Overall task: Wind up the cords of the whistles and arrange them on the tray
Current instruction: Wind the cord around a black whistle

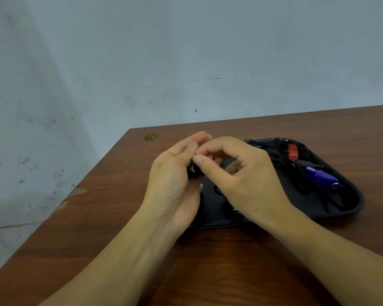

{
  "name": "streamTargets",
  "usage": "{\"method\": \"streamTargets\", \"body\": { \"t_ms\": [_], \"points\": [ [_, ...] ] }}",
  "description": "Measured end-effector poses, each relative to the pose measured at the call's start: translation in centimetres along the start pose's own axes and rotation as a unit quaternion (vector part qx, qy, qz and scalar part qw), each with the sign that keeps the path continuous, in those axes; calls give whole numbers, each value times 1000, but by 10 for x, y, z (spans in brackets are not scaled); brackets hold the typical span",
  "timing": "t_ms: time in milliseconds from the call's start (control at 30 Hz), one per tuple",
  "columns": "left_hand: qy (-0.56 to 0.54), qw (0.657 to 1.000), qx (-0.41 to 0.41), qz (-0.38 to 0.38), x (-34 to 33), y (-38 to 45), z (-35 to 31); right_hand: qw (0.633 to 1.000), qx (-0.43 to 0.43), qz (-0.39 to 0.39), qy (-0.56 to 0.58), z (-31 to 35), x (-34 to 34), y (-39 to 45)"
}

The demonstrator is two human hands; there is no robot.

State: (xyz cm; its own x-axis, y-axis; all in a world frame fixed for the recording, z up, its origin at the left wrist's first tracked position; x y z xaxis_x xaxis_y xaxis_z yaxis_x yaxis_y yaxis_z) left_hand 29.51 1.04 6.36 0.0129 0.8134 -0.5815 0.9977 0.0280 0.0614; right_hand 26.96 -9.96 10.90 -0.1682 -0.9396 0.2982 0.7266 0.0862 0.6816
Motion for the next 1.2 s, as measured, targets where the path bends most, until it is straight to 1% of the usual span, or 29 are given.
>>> {"method": "streamTargets", "body": {
  "t_ms": [133,300,467,633,767,867,933,1033,1133,1200],
  "points": [
    [6,1000,3,5,-1,-1,-2,998,36,-3,-43,3,-1,-1],
    [-42,999,18,-10,0,-3,-1,988,102,-28,-117,11,-4,-6],
    [-35,998,20,-39,6,-2,1,989,98,-11,-108,6,-10,-6],
    [-19,999,8,-40,10,-2,-1,997,56,0,-58,3,-9,-3],
    [-10,1000,-17,-7,3,-2,-4,1000,13,-18,-4,-2,3,0],
    [5,1000,-18,13,-1,-2,-4,999,-9,-9,36,-7,8,1],
    [-4,1000,-14,26,-3,-2,-5,1000,8,12,25,-6,11,2],
    [-22,997,-2,71,-12,-4,-4,997,34,53,-44,-4,12,5],
    [-30,994,23,102,-25,-10,2,994,37,97,-42,-6,8,6],
    [-30,992,39,116,-30,-13,5,996,34,84,-22,-7,12,8]
  ]
}}
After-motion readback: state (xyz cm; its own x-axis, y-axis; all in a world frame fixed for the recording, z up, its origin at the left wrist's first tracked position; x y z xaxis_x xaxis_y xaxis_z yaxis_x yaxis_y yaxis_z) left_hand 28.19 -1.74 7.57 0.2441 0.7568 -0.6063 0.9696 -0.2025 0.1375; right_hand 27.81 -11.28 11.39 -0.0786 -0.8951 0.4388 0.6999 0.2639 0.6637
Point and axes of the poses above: each hand's wrist, its own y-axis towards the middle knuckle, its own x-axis out of the back of the hand, z = x × y, the point moved 10 cm from there along y, towards the middle knuckle, and after that the axes turned 3 degrees about -x, right-handed, at the moved point
